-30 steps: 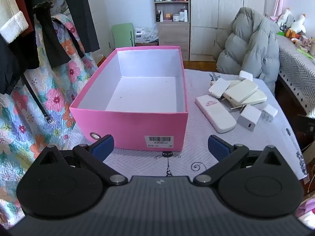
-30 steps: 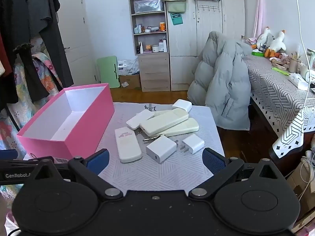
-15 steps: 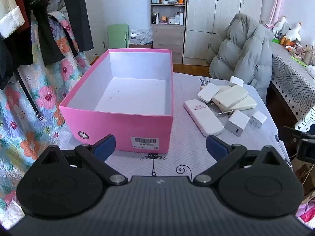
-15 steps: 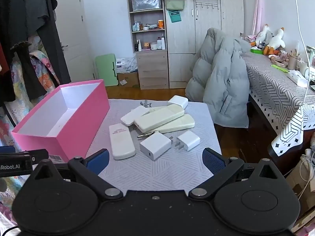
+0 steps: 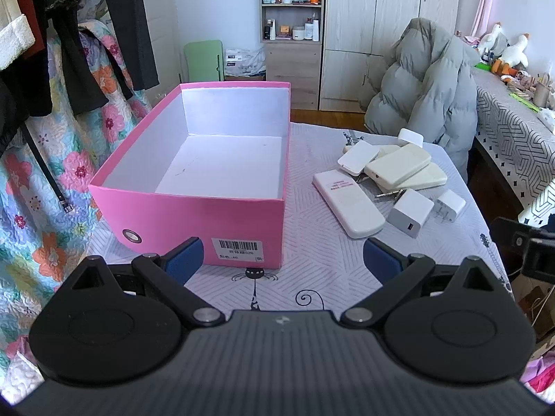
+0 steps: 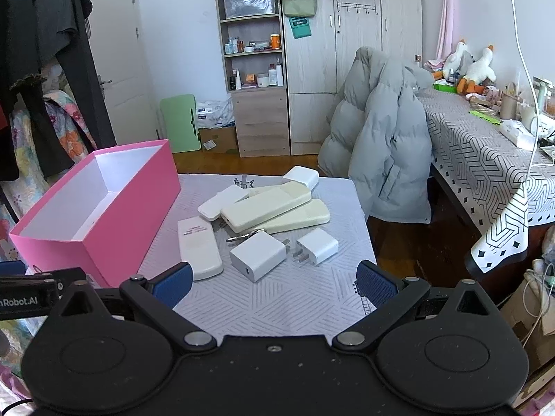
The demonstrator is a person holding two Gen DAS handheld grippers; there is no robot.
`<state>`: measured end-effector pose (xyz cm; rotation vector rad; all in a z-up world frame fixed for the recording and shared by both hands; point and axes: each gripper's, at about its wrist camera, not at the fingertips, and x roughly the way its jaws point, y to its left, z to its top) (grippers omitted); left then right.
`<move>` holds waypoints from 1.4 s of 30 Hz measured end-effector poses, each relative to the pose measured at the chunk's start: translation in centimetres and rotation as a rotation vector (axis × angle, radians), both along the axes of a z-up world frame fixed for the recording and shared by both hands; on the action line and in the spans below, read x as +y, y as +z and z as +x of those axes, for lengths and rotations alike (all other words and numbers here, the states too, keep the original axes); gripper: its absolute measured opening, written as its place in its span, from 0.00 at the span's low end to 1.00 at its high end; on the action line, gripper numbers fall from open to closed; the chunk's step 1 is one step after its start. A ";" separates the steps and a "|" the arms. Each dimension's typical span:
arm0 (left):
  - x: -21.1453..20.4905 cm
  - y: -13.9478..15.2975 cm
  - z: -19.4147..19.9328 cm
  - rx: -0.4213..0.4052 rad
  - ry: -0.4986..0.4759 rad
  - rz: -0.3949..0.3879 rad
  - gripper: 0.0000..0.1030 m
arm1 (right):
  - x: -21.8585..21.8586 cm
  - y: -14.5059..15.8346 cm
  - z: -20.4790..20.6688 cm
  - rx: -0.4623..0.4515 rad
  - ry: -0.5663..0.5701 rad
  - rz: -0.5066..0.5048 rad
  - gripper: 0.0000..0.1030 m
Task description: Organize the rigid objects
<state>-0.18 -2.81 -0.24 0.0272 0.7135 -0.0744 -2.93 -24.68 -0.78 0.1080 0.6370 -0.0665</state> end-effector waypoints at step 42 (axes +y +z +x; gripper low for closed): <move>1.3 -1.3 0.2 0.007 0.038 -0.024 0.99 | 0.7 -0.3 0.3 0.038 -0.020 -0.024 0.99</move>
